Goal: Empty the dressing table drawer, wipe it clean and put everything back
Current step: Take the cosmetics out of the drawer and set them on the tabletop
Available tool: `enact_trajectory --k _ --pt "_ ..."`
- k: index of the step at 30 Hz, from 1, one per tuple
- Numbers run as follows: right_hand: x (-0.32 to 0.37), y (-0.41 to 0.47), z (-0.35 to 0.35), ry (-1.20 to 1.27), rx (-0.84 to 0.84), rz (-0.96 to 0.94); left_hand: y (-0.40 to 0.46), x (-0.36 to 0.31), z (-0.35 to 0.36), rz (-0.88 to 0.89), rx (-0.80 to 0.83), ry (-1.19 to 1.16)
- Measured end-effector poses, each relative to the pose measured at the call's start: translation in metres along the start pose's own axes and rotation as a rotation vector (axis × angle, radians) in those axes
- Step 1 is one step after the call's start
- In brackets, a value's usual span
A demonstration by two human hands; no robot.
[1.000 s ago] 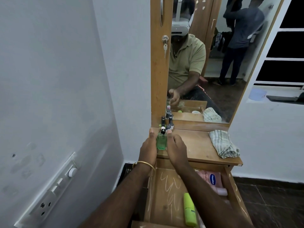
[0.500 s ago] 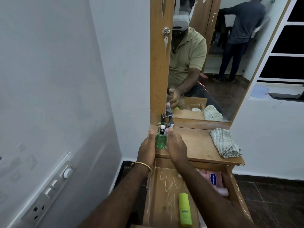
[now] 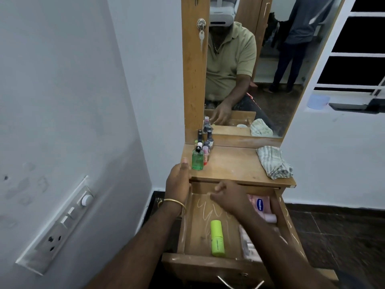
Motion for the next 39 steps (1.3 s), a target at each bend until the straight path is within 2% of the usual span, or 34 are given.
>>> enact_trajectory --k 3,5,13,18,26,31,35,39 --pt "-0.016 -0.022 0.02 -0.348 0.213 -0.009 -0.003 0.012 -0.001 -0.093 0.018 -0.044" --pt "-0.026 -0.042 0.024 -0.438 0.23 -0.009 -0.015 0.017 0.0 -0.138 0.083 -0.054" --pt "-0.035 -0.057 0.034 -0.47 0.261 -0.006 -0.035 0.022 -0.008 -0.13 0.168 0.011" --pt "-0.042 -0.051 0.03 -0.47 0.213 0.01 -0.042 0.023 -0.008 -0.152 0.197 0.053" --pt "-0.041 -0.035 0.002 -0.203 0.189 0.075 -0.062 0.037 0.005 -0.033 0.442 0.356" --pt "-0.018 -0.013 -0.046 0.002 -0.009 0.015 -0.067 0.032 0.017 0.096 0.617 0.449" --pt "0.001 -0.01 -0.066 0.142 -0.116 -0.054 -0.067 0.018 0.032 0.237 0.503 0.385" --pt "0.008 -0.012 -0.07 0.24 -0.124 -0.118 -0.058 -0.003 0.04 0.346 0.406 0.237"
Point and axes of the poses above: each hand's wrist, its own y-axis towards the middle knuckle, its own z-axis out of the palm, x = y × z, the point moved 2 cm from there along y, towards the middle knuckle, and after that the axes turned 15 degrees about -x, right-handed, at the moved point
